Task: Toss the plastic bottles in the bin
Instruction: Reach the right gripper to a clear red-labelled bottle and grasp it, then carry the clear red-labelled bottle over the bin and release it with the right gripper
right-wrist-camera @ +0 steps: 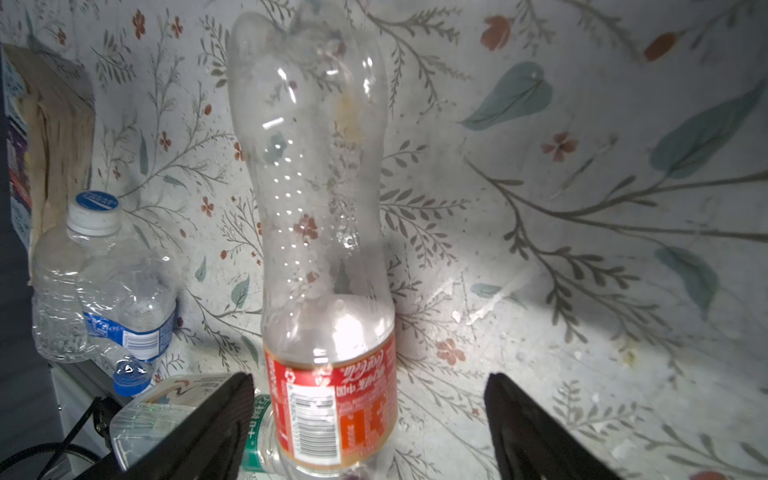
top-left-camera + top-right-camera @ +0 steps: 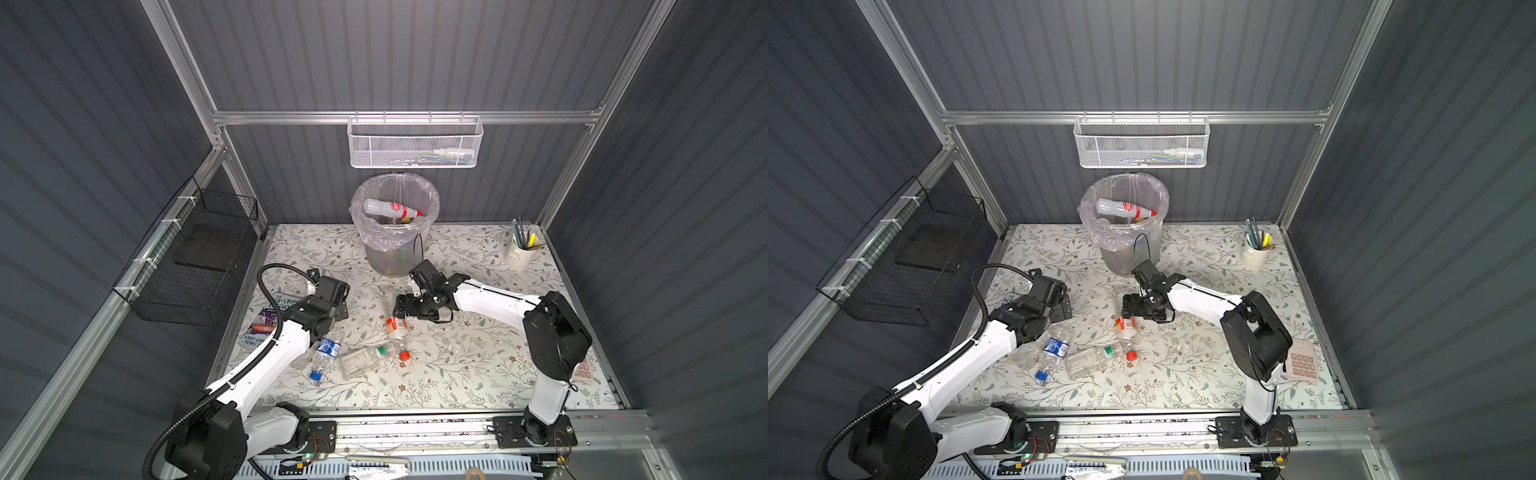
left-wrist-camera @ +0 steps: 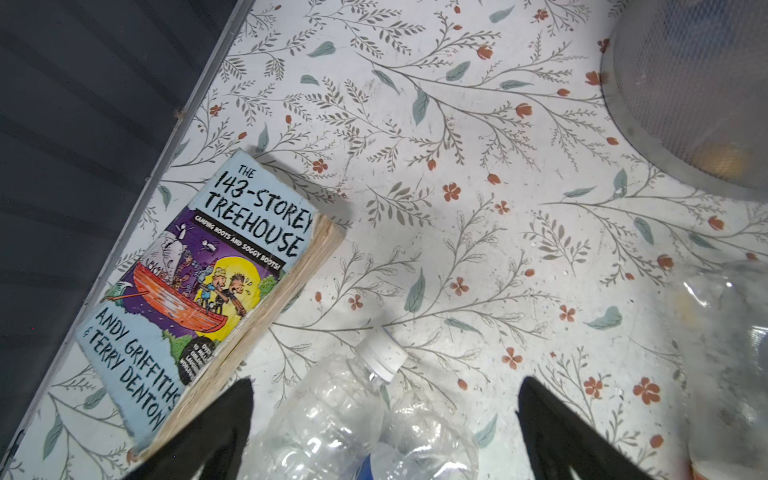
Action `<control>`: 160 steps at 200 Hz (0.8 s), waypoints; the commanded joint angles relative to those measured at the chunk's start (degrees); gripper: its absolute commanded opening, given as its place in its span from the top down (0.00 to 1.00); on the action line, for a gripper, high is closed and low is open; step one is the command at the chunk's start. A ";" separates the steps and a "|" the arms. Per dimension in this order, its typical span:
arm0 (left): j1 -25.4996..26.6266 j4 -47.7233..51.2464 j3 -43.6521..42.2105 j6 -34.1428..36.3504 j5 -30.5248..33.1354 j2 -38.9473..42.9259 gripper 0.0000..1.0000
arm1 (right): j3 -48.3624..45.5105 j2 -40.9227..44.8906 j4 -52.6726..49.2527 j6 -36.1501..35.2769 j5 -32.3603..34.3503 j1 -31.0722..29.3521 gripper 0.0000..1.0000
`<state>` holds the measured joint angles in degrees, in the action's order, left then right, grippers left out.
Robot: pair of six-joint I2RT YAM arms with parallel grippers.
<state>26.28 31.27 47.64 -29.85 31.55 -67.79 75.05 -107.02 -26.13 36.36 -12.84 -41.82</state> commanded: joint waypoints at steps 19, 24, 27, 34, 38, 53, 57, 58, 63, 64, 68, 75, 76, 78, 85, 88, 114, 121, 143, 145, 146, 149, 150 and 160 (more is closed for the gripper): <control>-0.15 0.54 -1.07 -0.63 -0.05 0.38 0.01 | 4.67 -3.80 -5.08 -2.20 0.71 -2.38 0.12; -0.11 0.54 -1.14 -0.67 -0.08 0.38 0.01 | 5.03 -4.41 -5.50 -2.34 0.79 -2.47 0.12; -0.16 0.52 -1.14 -0.73 -0.08 0.34 0.01 | 5.29 -4.83 -5.73 -2.42 0.80 -2.47 0.12; -0.18 0.48 -1.14 -0.79 -0.07 0.27 0.01 | 5.86 -5.71 -6.45 -2.65 0.87 -2.51 0.12; -0.25 0.51 -1.17 -0.77 -0.05 0.27 0.01 | 6.14 -6.16 -6.83 -2.84 0.88 -2.56 0.12; -0.18 0.46 -1.14 -0.50 0.10 0.23 0.01 | 7.29 -7.57 -7.98 -3.51 1.61 -2.57 0.14; -0.18 0.46 -1.03 -0.49 0.18 0.29 0.01 | 7.50 -7.83 -8.20 -3.60 2.03 -2.61 0.15; -0.18 0.42 -1.04 -0.48 0.22 0.29 0.01 | 7.54 -7.88 -8.26 -3.68 2.12 -2.58 0.15; -0.18 0.39 -0.99 -0.33 0.20 0.17 0.01 | 7.85 -8.30 -8.54 -3.66 2.41 -2.56 0.15; -0.18 0.38 -0.98 -0.31 0.19 0.18 0.01 | 7.93 -8.34 -8.61 -3.71 2.48 -2.56 0.16; -0.18 0.46 -0.96 -0.24 0.18 0.12 0.01 | 8.08 -8.57 -8.76 -3.79 2.64 -2.56 0.16; -0.18 0.52 -0.88 -0.26 0.32 0.03 0.01 | 8.35 -8.93 -8.85 -3.80 2.69 -2.56 0.17; -0.18 0.49 -0.88 -0.24 0.29 0.03 0.01 | 8.40 -9.01 -8.76 -3.82 2.62 -2.56 0.17; -0.18 0.43 -0.86 -0.20 0.27 -0.02 0.01 | 8.48 -9.06 -8.76 -3.81 2.62 -2.56 0.18; -0.20 0.44 -0.88 -0.13 0.18 -0.19 0.01 | 8.62 -9.44 -8.69 -3.84 2.35 -2.56 0.20; -0.18 0.46 -0.84 -0.13 0.20 -0.23 0.01 | 8.75 -9.66 -8.83 -3.88 2.36 -2.58 0.21; -0.18 0.56 -0.88 -0.21 0.35 -0.54 0.01 | 9.08 -10.10 -9.35 -4.54 2.32 -2.55 0.30; -0.22 0.59 -0.86 -0.18 0.20 -0.52 0.01 | 8.75 -9.72 -9.09 -4.55 2.29 -2.48 0.34; -0.18 0.33 -0.84 0.20 -0.15 -0.57 0.01 | 6.73 -7.14 -6.70 -4.41 2.39 -2.28 0.42; -0.18 0.30 -0.87 0.22 -0.17 -0.52 0.01 | 6.55 -6.79 -6.49 -4.36 2.49 -2.20 0.43; -0.18 0.34 -0.87 0.22 -0.17 -0.51 0.01 | 6.40 -6.62 -6.35 -4.36 2.48 -2.16 0.43; -0.18 0.33 -0.88 0.23 -0.20 -0.55 0.01 | 6.15 -6.09 -5.96 -4.34 2.54 -2.13 0.43; -0.18 0.31 -0.88 0.23 -0.18 -0.57 0.01 | 5.98 -5.87 -5.87 -4.31 2.55 -2.08 0.43; -0.18 0.34 -0.87 0.41 -0.51 -0.64 0.01 | 4.66 -3.92 -4.28 -4.53 2.56 -1.86 0.44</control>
<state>26.26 31.27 47.07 -29.82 31.53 -68.12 81.80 -115.72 -32.67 32.32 -11.11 -44.29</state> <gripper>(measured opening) 0.992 0.578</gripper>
